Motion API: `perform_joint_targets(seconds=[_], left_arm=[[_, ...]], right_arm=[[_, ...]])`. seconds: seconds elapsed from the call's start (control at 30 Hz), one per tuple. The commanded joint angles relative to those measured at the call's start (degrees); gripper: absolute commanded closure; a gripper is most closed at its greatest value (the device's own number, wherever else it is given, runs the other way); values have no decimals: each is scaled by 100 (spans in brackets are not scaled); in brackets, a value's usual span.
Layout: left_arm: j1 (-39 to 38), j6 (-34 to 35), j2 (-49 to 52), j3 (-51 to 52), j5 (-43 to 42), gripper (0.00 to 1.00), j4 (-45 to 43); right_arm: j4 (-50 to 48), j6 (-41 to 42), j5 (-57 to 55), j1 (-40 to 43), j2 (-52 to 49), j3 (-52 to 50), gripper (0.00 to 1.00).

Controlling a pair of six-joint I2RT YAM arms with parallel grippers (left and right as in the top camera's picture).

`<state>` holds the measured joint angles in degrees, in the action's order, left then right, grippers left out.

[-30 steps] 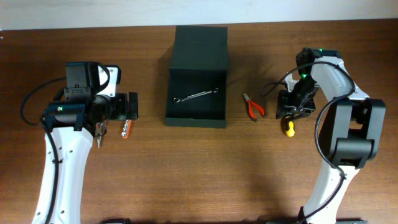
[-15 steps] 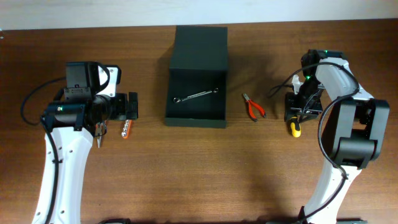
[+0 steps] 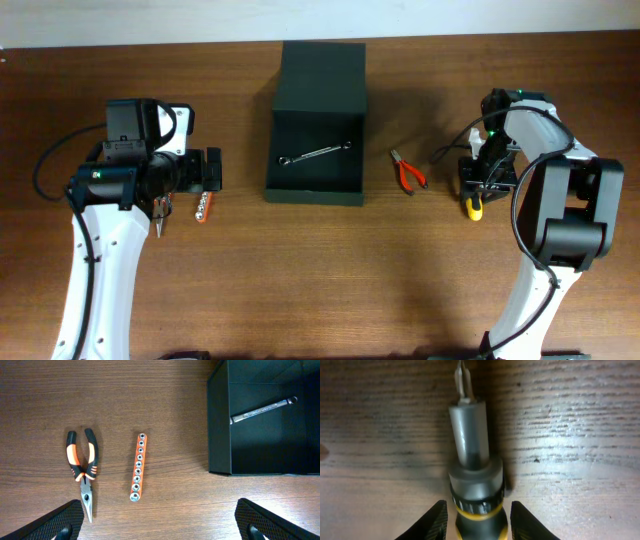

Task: Pack container
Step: 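Lower right gripper and grasp the screwdriver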

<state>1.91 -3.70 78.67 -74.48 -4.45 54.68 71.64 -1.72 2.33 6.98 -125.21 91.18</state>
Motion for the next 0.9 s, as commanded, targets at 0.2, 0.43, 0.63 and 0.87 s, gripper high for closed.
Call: perform_joint_targets(seconds=[0.2,0.43,0.63,0.87], left_arm=[[24,-114,42,-68,-9,1,-13],[24,-114,39,-68,-9,1,-15],[24,-116,42,-68,-9,1,-15],[24,-116,42,-68,-9,1,-15]], right_arm=[[-629,4,-114,17,20,-256,61],[-841,-103,-140,15,17,-258,68],[-758,-103,-138,15,17,-271,82],[-734,-98,-129,15,22,-278,92]])
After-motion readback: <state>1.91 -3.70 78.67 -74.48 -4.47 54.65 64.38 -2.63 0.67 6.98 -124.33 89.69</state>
